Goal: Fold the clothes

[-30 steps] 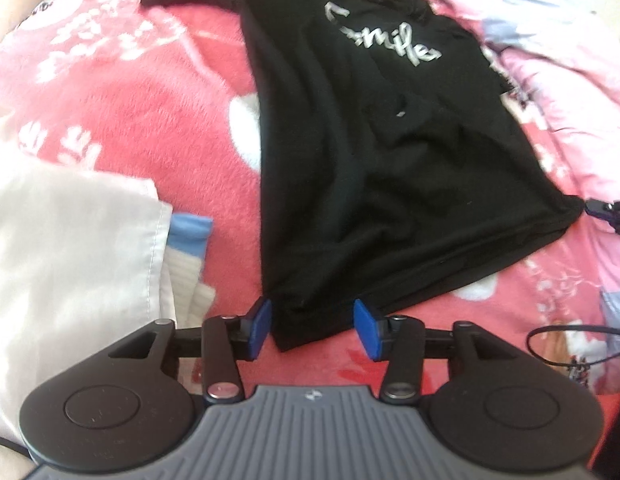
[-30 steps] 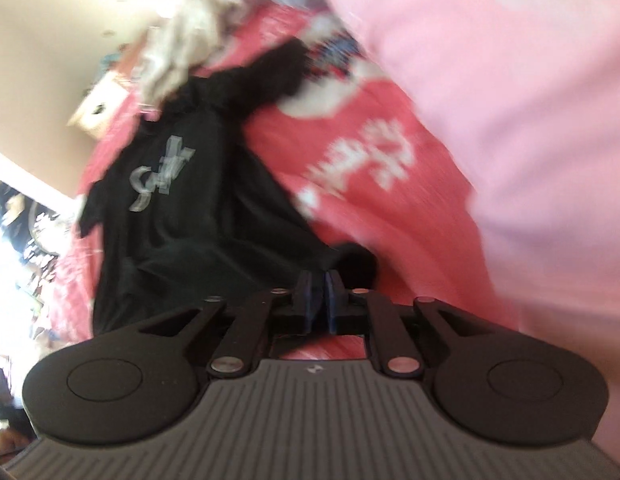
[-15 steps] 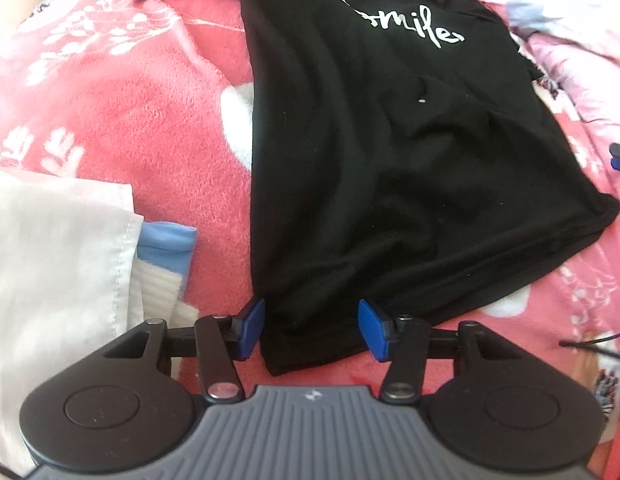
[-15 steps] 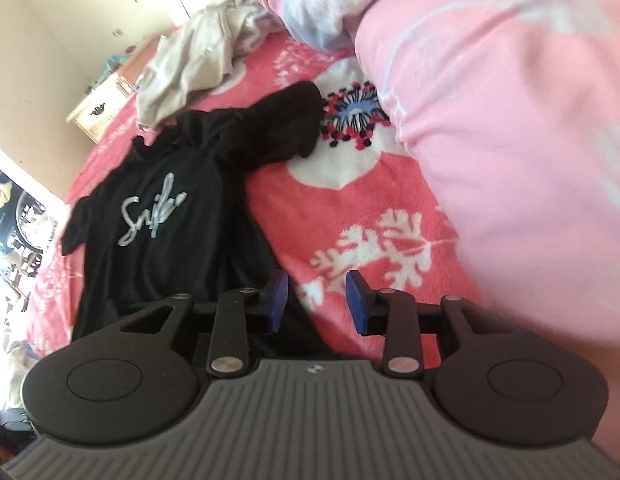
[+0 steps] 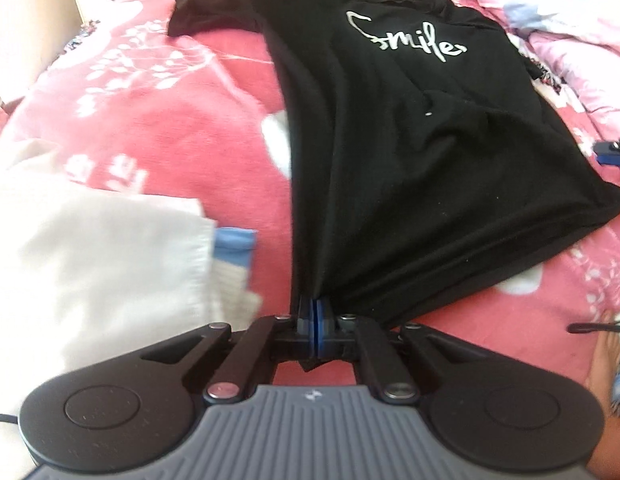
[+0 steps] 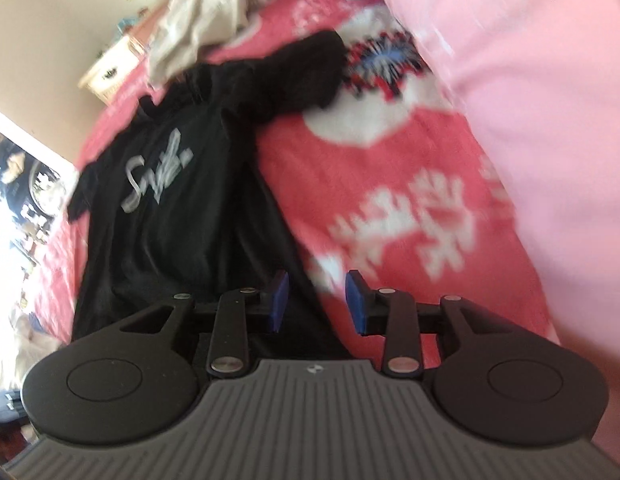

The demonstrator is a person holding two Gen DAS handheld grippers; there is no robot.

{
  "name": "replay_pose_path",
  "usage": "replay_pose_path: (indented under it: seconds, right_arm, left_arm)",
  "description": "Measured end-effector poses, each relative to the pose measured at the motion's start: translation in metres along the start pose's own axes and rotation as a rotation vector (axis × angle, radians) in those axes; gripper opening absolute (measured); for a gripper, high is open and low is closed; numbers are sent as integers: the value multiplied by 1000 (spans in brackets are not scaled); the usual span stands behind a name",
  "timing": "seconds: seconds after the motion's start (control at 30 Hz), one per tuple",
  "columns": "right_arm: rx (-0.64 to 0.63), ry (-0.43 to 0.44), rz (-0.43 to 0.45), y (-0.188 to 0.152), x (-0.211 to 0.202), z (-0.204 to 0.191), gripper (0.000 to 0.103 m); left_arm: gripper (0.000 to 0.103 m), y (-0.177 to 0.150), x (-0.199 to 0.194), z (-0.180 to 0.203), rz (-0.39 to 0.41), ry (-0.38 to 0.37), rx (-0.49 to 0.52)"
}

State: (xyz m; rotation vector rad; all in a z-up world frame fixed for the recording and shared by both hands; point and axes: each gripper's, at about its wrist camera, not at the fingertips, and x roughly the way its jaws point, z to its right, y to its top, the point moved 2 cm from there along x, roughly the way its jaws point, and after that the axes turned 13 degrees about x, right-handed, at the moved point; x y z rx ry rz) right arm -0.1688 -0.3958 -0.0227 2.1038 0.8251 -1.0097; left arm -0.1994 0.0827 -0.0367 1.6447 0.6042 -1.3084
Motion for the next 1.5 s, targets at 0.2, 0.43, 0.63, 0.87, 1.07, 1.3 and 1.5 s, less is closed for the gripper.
replay_pose_path:
  seconds: [0.2, 0.43, 0.63, 0.87, 1.07, 1.3, 1.5]
  right_arm:
    - [44, 9, -110, -25, 5, 18, 29]
    - [-109, -14, -218, -43, 6, 7, 12]
    - [97, 239, -291, -29, -6, -1, 4]
    - [211, 667, 100, 153, -74, -112, 4]
    - [35, 867, 455, 213, -220, -189, 3]
    - [38, 719, 363, 136, -212, -131, 3]
    - [132, 530, 180, 54, -162, -60, 3]
  left_arm:
    - [2, 4, 10, 5, -19, 7, 7]
    - [2, -2, 8, 2, -4, -12, -26]
    - [1, 22, -8, -46, 98, -308, -384]
    - [1, 199, -100, -147, 552, -310, -597]
    - [1, 245, -251, -172, 1015, -329, -572]
    - [1, 164, -224, -134, 859, -278, -473]
    - [1, 59, -143, -113, 528, -296, -455]
